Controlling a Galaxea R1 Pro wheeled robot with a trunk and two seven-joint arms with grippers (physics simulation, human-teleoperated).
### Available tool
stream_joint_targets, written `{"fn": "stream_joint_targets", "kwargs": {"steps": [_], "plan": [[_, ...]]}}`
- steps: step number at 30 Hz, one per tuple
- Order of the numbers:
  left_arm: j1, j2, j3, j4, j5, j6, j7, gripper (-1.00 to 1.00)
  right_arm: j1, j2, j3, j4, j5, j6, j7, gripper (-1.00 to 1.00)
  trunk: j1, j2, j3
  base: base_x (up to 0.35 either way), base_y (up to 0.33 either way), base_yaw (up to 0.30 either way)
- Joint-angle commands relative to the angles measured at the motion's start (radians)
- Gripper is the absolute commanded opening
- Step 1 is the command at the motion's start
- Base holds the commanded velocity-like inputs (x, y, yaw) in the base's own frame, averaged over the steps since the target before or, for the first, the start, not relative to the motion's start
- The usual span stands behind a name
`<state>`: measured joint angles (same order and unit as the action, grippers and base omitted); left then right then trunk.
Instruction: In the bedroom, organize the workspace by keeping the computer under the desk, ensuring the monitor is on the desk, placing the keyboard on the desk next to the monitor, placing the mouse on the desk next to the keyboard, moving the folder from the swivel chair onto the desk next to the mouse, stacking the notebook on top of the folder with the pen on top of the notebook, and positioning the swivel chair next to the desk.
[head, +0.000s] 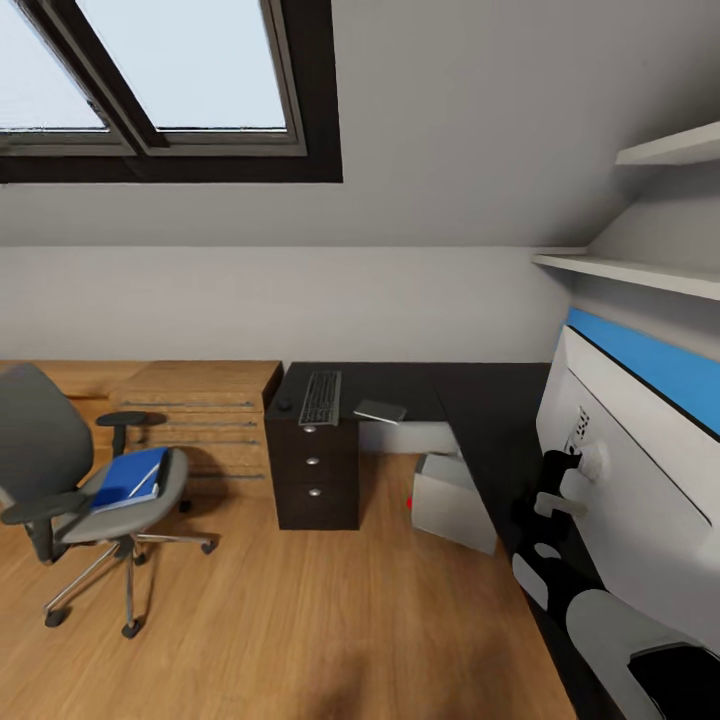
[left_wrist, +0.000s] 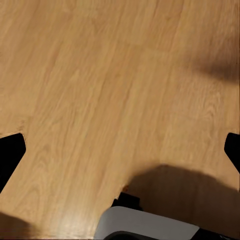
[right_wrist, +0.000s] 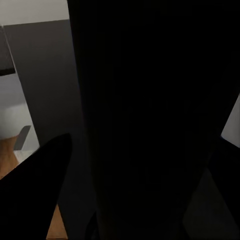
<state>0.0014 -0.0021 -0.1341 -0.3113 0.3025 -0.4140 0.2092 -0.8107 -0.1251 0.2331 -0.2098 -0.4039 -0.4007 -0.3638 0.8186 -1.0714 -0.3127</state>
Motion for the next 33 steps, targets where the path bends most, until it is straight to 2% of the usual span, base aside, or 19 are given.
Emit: {"fn": "stream_joint_targets", "kwargs": {"steps": [1, 6, 29, 33], "plan": [[0.0, 0.001, -0.009, -0.002, 0.007, -0.002, 0.007, 1.0, -0.001, -0.001, 0.014, -0.002, 0.002, -0.003, -0.003, -1.0, 0.0, -0.001, -0.001, -0.286, -0.156, 0.197], [0.0, 0.001, -0.009, -0.002, 0.007, -0.002, 0.007, 1.0, -0.001, -0.001, 0.014, -0.002, 0.002, -0.003, -0.003, -1.0, 0.0, -0.001, -0.001, -0.288, -0.149, 0.191], [0.0, 0.001, -0.007, 0.0, 0.008, 0.001, 0.007, 1.0, -0.001, -0.001, 0.015, -0.003, 0.004, -0.003, -0.001, -1.0, 0.0, -0.001, -0.001, -0.288, -0.146, 0.003], [0.0, 0.001, -0.006, 0.0, 0.009, 0.0, 0.007, 1.0, -0.001, -0.001, 0.015, -0.003, 0.004, -0.003, -0.001, -1.0, 0.0, -0.001, -0.001, -0.072, -0.229, 0.0]]}}
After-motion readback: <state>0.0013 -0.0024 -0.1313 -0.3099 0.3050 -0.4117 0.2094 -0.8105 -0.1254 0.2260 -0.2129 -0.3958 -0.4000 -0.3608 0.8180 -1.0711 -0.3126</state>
